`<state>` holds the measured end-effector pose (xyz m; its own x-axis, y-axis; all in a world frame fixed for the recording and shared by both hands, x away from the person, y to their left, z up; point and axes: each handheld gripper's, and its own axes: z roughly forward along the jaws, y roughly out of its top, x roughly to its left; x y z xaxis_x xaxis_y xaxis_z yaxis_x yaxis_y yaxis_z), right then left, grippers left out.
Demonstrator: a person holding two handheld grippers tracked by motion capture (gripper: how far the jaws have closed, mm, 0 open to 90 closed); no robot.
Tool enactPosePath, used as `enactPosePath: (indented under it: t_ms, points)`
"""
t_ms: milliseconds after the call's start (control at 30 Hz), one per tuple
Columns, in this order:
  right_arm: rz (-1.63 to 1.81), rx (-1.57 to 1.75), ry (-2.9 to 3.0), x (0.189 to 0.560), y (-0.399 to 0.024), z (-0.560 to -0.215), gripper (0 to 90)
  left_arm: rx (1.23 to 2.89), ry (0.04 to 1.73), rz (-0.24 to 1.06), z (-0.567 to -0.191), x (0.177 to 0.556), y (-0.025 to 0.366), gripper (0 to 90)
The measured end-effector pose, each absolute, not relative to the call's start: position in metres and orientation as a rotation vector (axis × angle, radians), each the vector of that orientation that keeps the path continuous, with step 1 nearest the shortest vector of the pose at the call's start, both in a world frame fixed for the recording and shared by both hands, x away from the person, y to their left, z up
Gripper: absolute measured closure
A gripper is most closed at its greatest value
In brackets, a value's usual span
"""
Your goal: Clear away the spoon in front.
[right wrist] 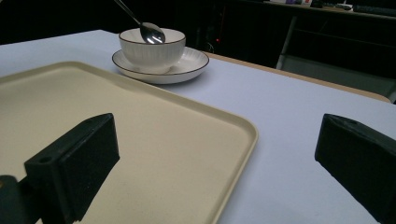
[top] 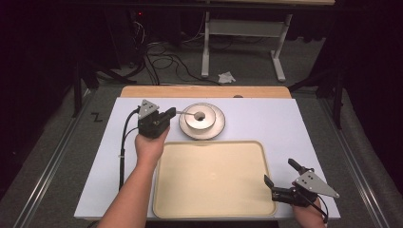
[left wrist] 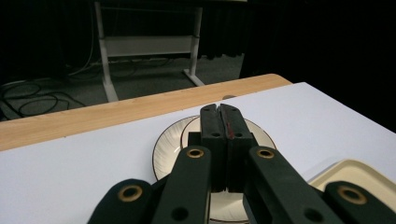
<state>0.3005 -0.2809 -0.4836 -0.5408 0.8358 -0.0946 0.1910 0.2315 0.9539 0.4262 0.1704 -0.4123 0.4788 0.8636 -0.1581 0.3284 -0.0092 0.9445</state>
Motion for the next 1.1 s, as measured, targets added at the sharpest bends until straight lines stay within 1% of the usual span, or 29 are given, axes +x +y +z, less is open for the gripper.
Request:
enactPosePath:
  t_ms: [533,933,1100]
  points:
    - [1.326,0.92,1.891,0.299,-0.278,-0.484,0.4,1.538,0.988,0.607,-0.398,0.381,0.182,89.7]
    - [1.318,0.924,1.889,0.299,-0.279,-0.484,0.5,1.544,0.941,0.595,-0.401,0.356,0.181,89.8]
    - [1.319,0.921,1.888,0.299,-0.28,-0.484,0.5,1.531,0.921,0.569,-0.405,0.342,0.186,89.7]
